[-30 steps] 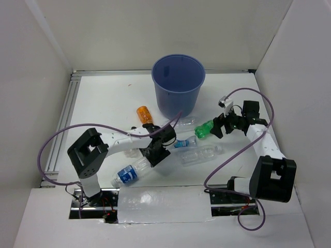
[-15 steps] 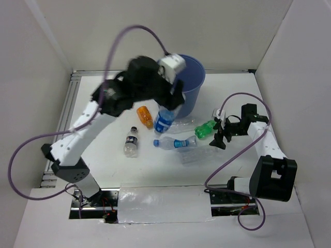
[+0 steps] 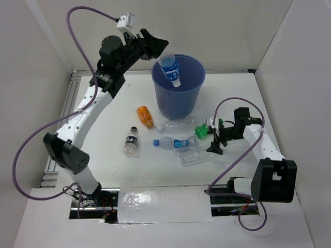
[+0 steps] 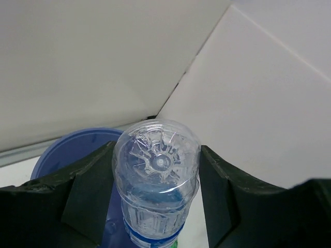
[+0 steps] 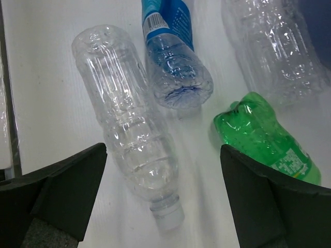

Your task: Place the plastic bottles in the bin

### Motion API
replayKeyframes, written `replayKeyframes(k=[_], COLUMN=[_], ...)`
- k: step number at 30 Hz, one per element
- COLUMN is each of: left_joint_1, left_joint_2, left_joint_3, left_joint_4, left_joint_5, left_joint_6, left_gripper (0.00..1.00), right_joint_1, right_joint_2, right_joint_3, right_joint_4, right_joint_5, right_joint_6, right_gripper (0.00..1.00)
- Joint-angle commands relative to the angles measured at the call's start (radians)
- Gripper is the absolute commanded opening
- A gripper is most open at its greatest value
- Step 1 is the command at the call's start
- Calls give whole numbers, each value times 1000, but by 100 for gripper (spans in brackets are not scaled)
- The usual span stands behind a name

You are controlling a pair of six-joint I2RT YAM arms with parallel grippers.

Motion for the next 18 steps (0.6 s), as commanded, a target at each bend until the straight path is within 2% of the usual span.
replayKeyframes(k=[1,3,4,6,7,9,10,11,14,18], left_joint_1=[-6,-18,-18,-18,-18,-18,-18,-18,-27,-37], left_joint_2=[51,86,103,132,141,155,155,164,188,119], left_joint_3=[81,81,81,109,109,109,109,138,257,258], left_joint_4=[173,154,153,82,65,38,38,3,-84,-170], left_joint_5=[-30,-103,-103,-116,-134,-134,-134,-124,-114,-128], left_joint_6=[-83,-34,-34,-7,9,36,49,70,113,176], left_gripper=[0,12,12,19,43,72,93,100,100,100], right_joint_1=[17,28,28,39,39,62,71,92,148,218], right_joint_2=[-30,-30,-30,-30,-30,-30,-20,-10,0,69], right_joint_3=[-31,-40,-51,-51,-51,-60,-69,-69,-90,-140], right_joint_4=[1,25,25,37,53,66,79,88,111,212], right_joint_5=[-7,2,2,2,12,25,51,60,103,187], right_joint_6=[-24,-14,-14,-5,-5,-5,-5,-5,-5,-14], right_gripper=[97,98,100,100,100,100,100,100,100,100])
